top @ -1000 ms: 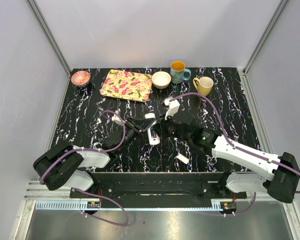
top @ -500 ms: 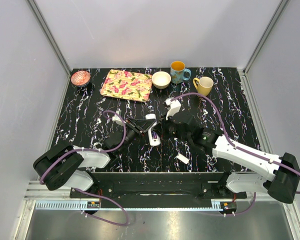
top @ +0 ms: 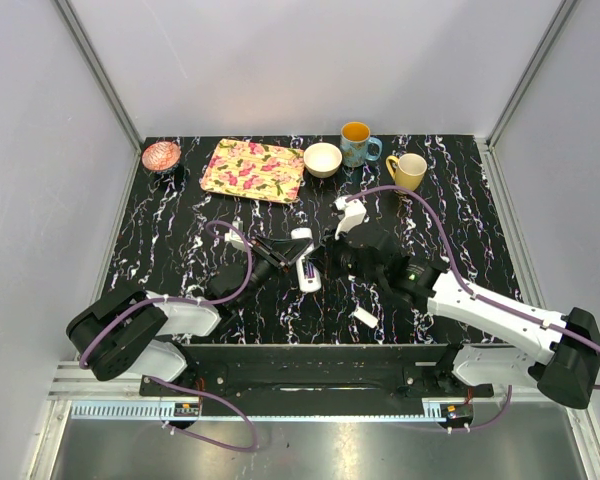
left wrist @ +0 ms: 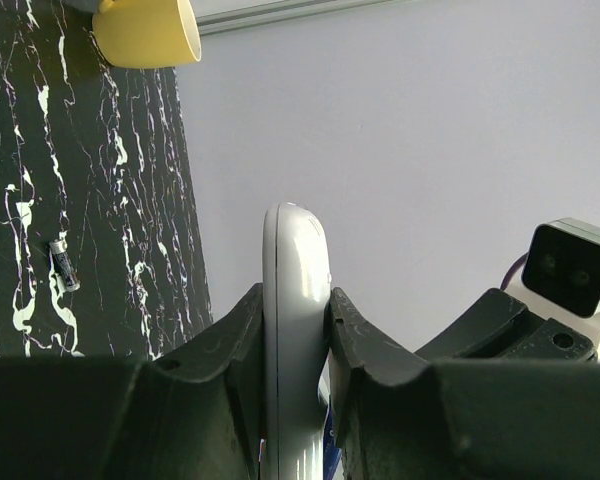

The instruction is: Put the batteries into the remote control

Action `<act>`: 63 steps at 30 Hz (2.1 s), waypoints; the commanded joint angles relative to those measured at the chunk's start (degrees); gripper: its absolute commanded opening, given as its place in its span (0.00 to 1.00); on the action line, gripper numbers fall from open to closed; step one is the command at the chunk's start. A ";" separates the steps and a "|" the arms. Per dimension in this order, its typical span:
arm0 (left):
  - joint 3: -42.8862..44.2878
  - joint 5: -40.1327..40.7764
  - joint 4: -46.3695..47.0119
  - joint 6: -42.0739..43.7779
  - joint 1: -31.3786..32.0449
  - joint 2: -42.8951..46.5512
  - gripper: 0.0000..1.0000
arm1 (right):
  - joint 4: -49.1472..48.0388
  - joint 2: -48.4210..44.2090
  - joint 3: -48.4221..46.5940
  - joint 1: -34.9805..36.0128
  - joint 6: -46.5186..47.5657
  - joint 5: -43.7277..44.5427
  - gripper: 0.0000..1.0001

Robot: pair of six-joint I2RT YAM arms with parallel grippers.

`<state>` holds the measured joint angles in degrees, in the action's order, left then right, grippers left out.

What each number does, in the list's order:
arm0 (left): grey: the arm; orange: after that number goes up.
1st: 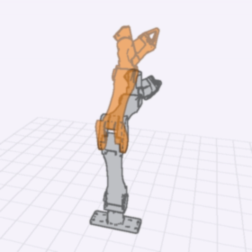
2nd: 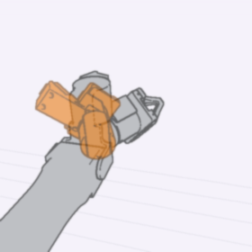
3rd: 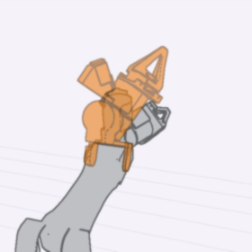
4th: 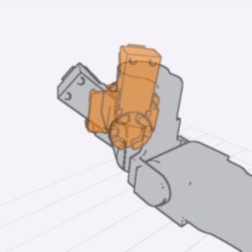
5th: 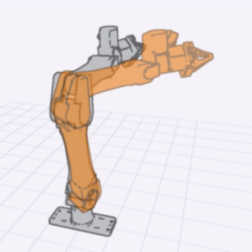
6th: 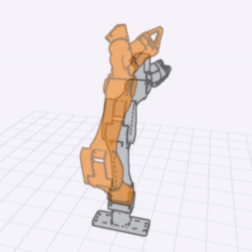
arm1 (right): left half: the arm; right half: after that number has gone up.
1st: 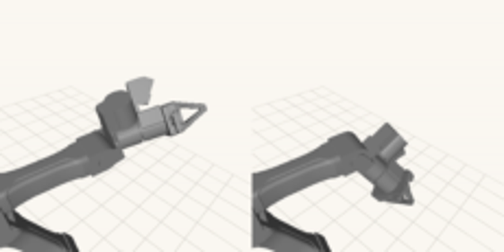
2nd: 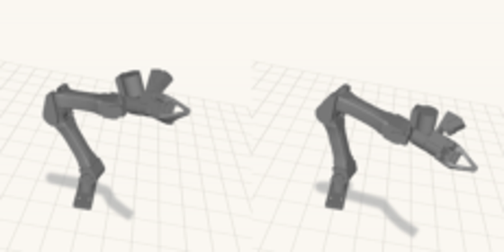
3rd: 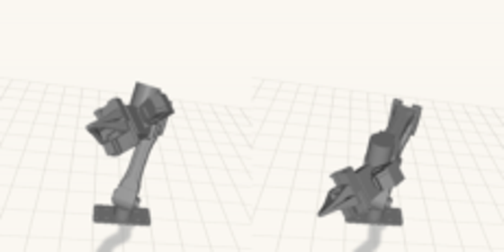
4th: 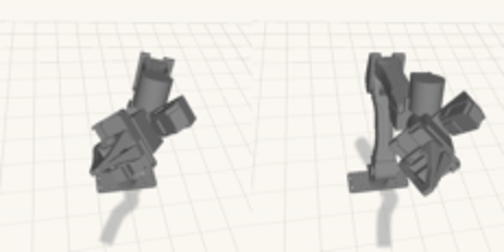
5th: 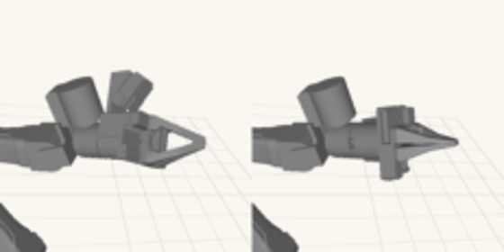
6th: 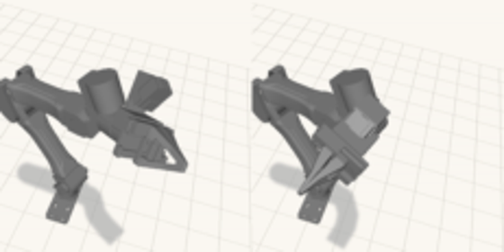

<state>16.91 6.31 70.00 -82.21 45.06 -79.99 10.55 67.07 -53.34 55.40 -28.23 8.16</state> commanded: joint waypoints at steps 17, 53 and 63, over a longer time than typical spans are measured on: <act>1.90 1.52 11.92 -1.02 -0.50 1.32 0.00 | 11.60 4.21 -3.08 0.50 -1.39 2.65 0.09; 2.17 -0.86 13.06 -1.28 -0.50 -1.14 0.00 | 16.88 6.93 -10.73 0.59 -0.34 4.32 0.27; 2.87 -0.94 11.92 -1.02 -0.59 -1.49 0.00 | 17.49 7.11 -11.70 1.21 0.45 3.97 0.30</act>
<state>17.12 5.72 69.32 -82.00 44.80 -81.56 26.50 73.91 -62.63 55.94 -29.21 11.07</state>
